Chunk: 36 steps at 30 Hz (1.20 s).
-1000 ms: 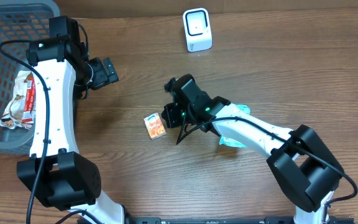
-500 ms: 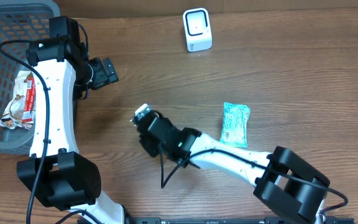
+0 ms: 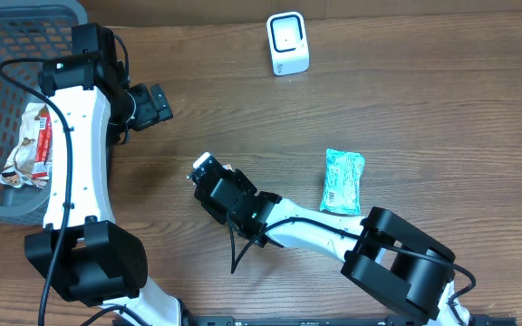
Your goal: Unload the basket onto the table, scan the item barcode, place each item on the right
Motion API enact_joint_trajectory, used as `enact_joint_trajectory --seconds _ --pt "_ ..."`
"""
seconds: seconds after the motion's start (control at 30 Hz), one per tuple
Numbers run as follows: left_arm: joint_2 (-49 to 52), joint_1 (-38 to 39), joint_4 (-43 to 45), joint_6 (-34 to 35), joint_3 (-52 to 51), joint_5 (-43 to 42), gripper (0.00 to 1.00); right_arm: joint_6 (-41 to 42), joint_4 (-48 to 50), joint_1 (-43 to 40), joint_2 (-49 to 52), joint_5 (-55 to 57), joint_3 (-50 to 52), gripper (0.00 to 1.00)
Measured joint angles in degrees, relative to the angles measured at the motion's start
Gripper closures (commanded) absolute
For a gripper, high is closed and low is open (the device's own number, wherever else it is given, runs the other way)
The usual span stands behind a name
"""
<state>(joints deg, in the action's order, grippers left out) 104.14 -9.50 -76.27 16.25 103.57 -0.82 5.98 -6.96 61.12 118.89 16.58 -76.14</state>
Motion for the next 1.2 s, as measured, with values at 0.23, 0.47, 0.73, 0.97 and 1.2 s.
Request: enact_joint_trajectory --seconds 0.23,0.47,0.73,0.97,1.2 --pt "0.0 0.0 0.0 0.0 0.0 0.0 0.0 0.5 1.8 0.6 0.3 0.4 0.0 0.64" --pt "0.0 0.0 0.0 0.0 0.0 0.0 0.0 1.1 1.1 1.0 2.2 0.4 0.0 0.64" --pt "0.0 0.0 0.0 0.0 0.0 0.0 0.0 2.1 -4.2 0.9 2.6 6.5 0.0 0.64" --pt "0.0 0.0 0.0 0.0 0.0 0.0 0.0 3.1 -6.8 0.9 2.3 8.8 0.0 0.64" --pt "0.0 0.0 0.0 0.0 0.0 0.0 0.0 3.3 -5.7 0.9 1.9 7.5 0.0 0.63"
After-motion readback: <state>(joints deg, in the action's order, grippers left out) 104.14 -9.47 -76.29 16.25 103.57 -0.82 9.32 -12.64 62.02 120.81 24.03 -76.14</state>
